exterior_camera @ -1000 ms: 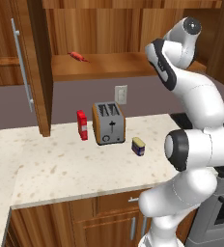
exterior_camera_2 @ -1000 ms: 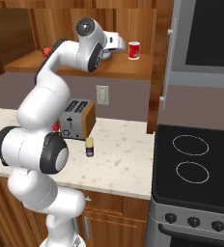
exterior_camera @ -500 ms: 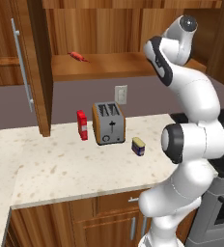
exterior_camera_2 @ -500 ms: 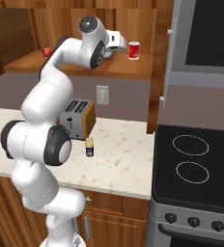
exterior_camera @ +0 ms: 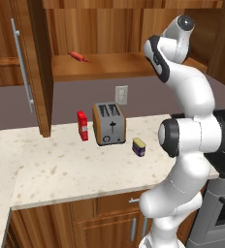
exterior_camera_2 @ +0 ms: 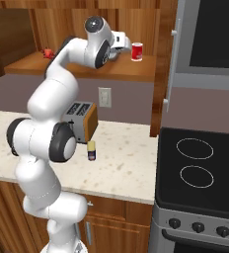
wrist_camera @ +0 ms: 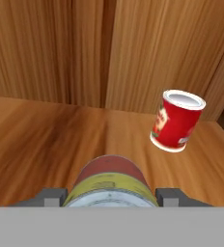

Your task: Pick the cans from the counter and place them in their designated side in the cabinet.

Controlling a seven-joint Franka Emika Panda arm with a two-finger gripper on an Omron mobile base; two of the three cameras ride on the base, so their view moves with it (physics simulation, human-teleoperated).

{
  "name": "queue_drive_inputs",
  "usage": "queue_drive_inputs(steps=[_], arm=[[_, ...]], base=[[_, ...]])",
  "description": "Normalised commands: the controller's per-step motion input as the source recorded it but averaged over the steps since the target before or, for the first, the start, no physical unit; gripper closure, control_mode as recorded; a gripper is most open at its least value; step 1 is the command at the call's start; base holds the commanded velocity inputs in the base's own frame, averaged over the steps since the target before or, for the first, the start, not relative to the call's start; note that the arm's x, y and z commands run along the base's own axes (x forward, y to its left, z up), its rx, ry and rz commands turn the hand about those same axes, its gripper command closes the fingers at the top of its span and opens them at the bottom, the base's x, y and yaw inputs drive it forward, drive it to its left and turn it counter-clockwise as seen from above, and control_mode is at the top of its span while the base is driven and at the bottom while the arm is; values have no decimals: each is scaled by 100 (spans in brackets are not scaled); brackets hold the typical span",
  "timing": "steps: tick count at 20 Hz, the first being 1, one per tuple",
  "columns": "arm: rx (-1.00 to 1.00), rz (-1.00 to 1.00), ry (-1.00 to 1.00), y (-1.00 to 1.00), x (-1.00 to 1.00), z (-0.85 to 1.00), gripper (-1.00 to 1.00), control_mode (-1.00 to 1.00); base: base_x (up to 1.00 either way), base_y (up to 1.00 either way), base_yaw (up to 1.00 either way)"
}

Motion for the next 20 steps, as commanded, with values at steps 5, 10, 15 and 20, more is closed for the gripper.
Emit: queue_drive_inputs(steps=[5, 10, 15, 20], arm=[[0, 0, 0, -6, 18, -12, 100, -100], [0, 0, 0, -4, 19, -11, 100, -100], [0, 0, 0, -2, 20, -9, 100, -100], [0, 0, 0, -3, 24, -7, 100, -100]], base=[[0, 0, 0], [0, 0, 0], [0, 0, 0], [0, 0, 0]])
